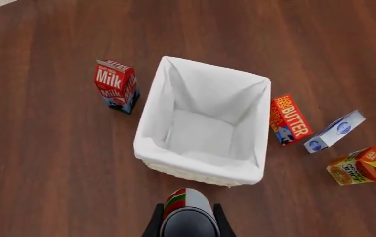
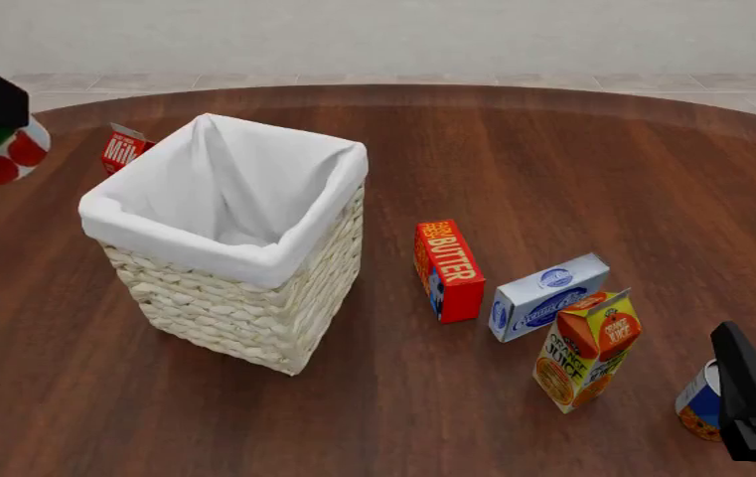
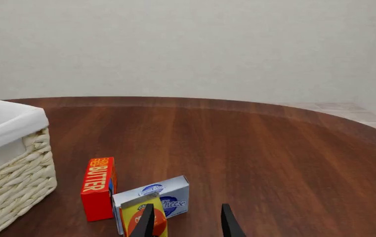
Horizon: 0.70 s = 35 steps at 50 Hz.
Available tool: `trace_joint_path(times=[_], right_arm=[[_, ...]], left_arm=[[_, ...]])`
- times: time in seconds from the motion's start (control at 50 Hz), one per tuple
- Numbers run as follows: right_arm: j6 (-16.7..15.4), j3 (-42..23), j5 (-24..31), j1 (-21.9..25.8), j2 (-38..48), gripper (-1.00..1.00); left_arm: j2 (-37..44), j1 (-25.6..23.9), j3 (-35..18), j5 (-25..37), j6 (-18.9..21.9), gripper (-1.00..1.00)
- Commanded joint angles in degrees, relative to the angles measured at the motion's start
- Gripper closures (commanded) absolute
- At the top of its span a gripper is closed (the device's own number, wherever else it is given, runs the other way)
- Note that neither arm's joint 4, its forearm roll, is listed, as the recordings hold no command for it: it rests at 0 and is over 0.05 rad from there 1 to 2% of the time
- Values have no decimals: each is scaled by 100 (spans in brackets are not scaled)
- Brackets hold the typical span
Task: Pick up the tomato sauce, and put it in the basket.
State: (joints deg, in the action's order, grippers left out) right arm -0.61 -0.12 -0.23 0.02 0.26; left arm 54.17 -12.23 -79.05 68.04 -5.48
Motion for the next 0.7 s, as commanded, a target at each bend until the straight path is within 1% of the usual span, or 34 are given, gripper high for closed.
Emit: trace_joint_path(times=[0.02, 0.22, 0.26, 0.28, 0.34, 0.4, 0.52, 0.56, 0.7], right_arm=[[23, -2, 4, 0, 3, -100], [25, -2, 4, -1, 4, -100], [23, -2, 4, 0, 4, -100], [24, -2, 4, 0, 3, -100], [23, -2, 4, 0, 4, -100], [24, -2, 4, 1, 3, -100], [24, -2, 4, -1, 4, -100], [24, -2, 3, -1, 3, -100], [24, -2, 4, 1, 4, -100]], left_arm=[[517, -203, -269, -256, 71, 100], [903, -407, -187, -693, 34, 100], [942, -472, -242, -753, 41, 100], [986, -532, -322, -803, 8, 100], [1100, -592, -269, -886, -54, 100], [1203, -563, -134, -1054, 5, 100], [1366, -598, -135, -1198, 11, 100], [1421, -592, -80, -1279, 70, 100], [1588, -593, 68, -1513, 83, 100]])
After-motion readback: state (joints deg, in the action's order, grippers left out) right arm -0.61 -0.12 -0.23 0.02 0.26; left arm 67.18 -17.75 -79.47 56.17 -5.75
